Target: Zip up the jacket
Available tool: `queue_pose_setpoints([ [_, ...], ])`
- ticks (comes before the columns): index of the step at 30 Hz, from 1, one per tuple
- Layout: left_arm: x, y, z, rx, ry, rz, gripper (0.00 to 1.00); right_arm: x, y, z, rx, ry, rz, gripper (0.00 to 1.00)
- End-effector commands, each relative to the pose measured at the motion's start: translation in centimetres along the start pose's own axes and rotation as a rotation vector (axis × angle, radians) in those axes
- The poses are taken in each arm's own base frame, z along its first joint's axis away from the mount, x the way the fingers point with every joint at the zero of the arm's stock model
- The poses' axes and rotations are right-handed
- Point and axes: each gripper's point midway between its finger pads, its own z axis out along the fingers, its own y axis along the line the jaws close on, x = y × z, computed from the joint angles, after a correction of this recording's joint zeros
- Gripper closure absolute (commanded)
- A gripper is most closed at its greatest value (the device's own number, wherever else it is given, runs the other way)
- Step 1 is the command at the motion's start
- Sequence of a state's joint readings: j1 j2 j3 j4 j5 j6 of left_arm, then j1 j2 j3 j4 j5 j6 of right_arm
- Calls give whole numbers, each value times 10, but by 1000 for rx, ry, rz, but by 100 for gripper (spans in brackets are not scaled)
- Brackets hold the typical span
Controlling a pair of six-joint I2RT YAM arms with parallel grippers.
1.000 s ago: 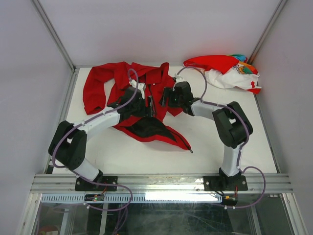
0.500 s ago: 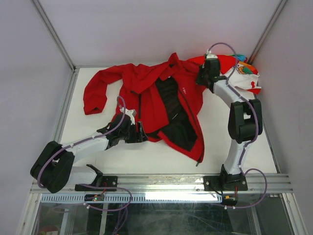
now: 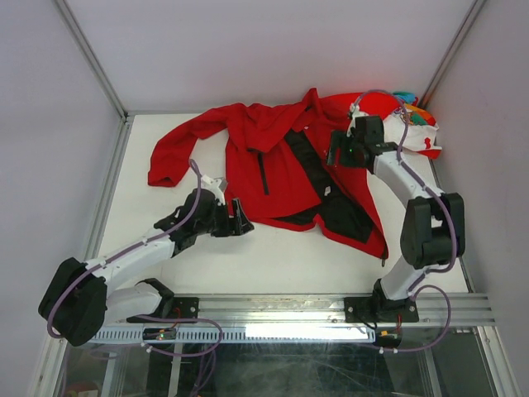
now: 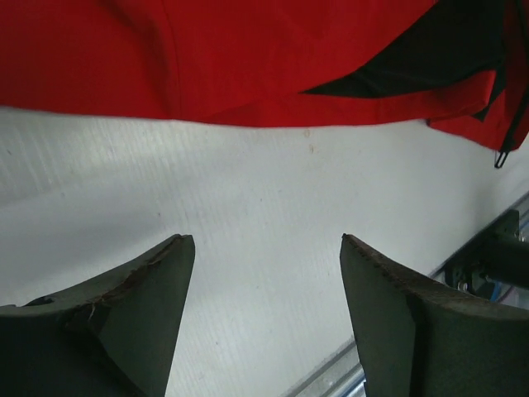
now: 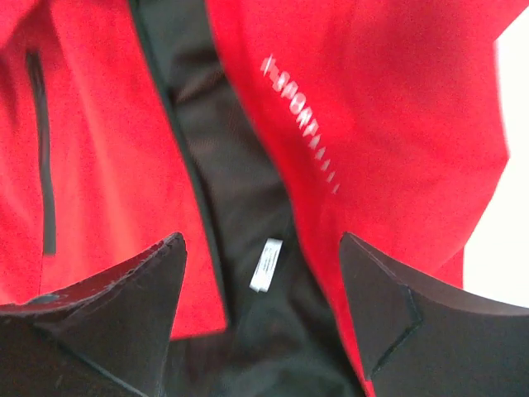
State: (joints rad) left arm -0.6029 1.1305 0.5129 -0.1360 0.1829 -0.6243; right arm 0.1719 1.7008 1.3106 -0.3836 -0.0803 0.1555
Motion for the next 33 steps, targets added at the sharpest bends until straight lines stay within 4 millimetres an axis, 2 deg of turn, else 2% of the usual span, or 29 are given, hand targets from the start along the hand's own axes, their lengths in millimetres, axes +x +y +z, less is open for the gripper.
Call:
queue_pose_setpoints([
  [1, -59, -16, -5, -40, -182, 68, 25, 24, 52, -34, -212, 4, -47, 22],
  [2, -70, -13, -3, -75, -208, 79, 23, 38, 61, -33, -242, 21, -47, 21],
  [4, -87, -15, 3, -107, -231, 107, 21, 49, 74, -30, -292, 22, -25, 21],
  [9, -132, -17, 26, -177, -265, 159, 18, 52, 105, -6, -380, 43, -18, 21],
  [12, -155, -10, 43, -227, -276, 173, 18, 53, 110, 19, -360, 74, -2, 21],
  [15, -164, 5, 62, -272, -253, 173, 18, 54, 110, 39, -345, 83, 11, 21],
  [21, -164, 47, 85, -383, -200, 149, 18, 57, 108, 67, -317, 85, -12, 16],
  [26, -152, 77, 88, -438, -165, 124, 22, 68, 115, 74, -333, 117, -53, 15],
  [29, -147, 92, 81, -441, -168, 89, 36, 72, 123, 73, -367, 130, -53, 19],
  [33, -138, 96, 66, -416, -194, 47, 65, 82, 143, 61, -444, 173, -56, 42],
])
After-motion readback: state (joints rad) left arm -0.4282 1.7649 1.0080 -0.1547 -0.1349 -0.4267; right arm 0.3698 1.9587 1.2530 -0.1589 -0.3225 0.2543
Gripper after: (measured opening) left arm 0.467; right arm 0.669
